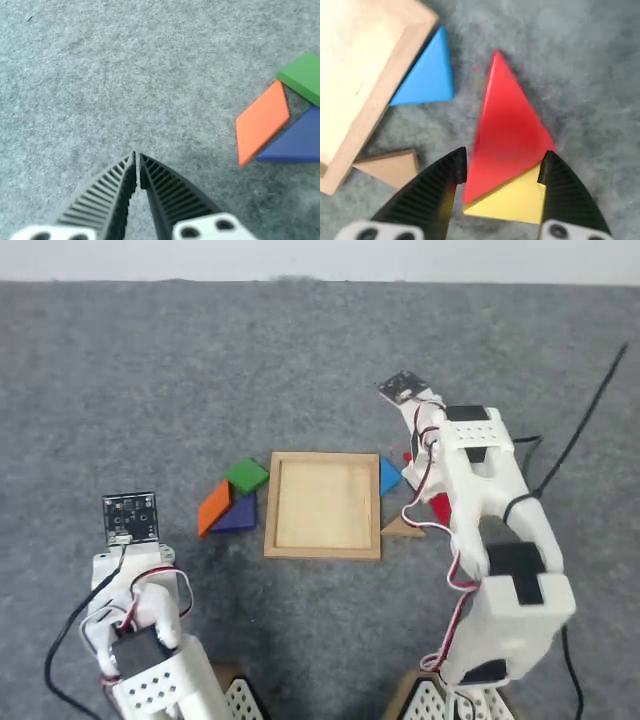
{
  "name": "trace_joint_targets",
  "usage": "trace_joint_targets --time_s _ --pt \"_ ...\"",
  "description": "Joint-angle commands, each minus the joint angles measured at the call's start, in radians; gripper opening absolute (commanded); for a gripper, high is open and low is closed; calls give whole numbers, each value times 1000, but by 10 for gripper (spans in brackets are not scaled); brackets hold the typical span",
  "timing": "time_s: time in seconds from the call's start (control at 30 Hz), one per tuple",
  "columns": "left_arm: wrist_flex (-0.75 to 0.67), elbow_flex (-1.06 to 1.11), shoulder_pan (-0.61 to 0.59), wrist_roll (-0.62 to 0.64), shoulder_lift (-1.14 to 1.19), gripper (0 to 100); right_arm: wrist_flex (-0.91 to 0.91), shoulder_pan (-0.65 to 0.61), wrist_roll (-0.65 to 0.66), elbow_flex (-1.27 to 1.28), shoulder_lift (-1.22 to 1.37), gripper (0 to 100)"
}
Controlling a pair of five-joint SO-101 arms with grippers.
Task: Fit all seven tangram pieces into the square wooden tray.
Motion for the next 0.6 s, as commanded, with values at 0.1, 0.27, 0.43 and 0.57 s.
trace_joint_targets --time_s 0.1,0.27,0.43,0.57 --pt "3 -8 0 -11 -15 15 -10 -147 -60 49 -211 219" --pt "3 -8 0 -11 -15 15 -16 -133 -60 61 -263 223" --pt "3 -8 0 -11 -15 15 -22 -59 -61 61 -213 224" --pt "3 -8 0 -11 -15 15 -62 -42 -61 63 -163 224"
